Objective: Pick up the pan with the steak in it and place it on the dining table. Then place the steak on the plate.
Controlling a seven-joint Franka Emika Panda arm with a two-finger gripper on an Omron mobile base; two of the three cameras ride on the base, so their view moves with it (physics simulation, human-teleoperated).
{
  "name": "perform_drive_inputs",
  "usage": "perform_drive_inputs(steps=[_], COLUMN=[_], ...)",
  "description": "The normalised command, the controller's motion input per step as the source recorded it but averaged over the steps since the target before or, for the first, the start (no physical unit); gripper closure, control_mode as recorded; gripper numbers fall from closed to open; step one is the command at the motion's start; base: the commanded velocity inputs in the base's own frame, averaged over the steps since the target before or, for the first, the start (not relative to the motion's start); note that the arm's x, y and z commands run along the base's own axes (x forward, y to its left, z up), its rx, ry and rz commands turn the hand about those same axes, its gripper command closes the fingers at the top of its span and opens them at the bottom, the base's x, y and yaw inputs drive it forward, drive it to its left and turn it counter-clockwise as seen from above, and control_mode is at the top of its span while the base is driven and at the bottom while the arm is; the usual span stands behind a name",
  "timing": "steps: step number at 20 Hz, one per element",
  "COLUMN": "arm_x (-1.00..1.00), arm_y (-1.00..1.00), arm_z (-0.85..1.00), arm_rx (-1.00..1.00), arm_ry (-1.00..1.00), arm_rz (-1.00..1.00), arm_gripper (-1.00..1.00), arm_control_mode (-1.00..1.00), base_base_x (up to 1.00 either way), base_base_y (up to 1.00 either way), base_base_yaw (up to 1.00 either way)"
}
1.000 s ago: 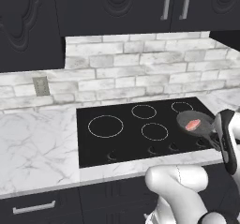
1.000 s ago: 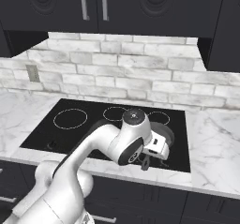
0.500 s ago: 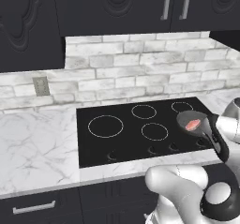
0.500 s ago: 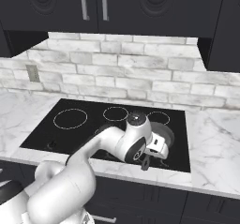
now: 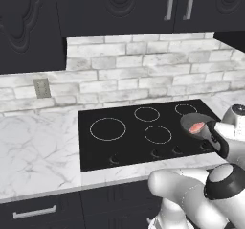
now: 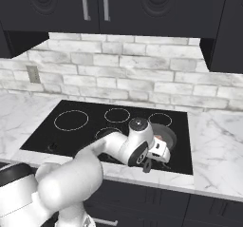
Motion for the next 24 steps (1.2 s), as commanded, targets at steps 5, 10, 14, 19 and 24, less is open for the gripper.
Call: perform_drive_inputs(steps=[5,10,14,19,24], arm_x=[0.19,0.19,0.2,0.15,0.0], arm_y=[-0.04,-0.05,-0.05,-0.02,0.0], arm_z=[-0.39,-0.39,-0.36,-0.21,0.0], arm_rx=[-0.01,0.0,0.0,0.0,0.0], arm_ry=[0.0,0.01,0.0,0.0,0.0], arm_rz=[0.0,0.0,0.0,0.0,0.0], arm_gripper=[-1.0,-1.0,-1.0,-1.0,1.0], arm_control_mode=[-1.0,-1.0,-1.0,-1.0,-1.0], base_base_x=[0.0,0.0,0.0,0.0,0.0], base_base_y=[0.0,0.0,0.0,0.0,0.0], base_base_yaw=[0.0,0.0,0.0,0.0,0.0])
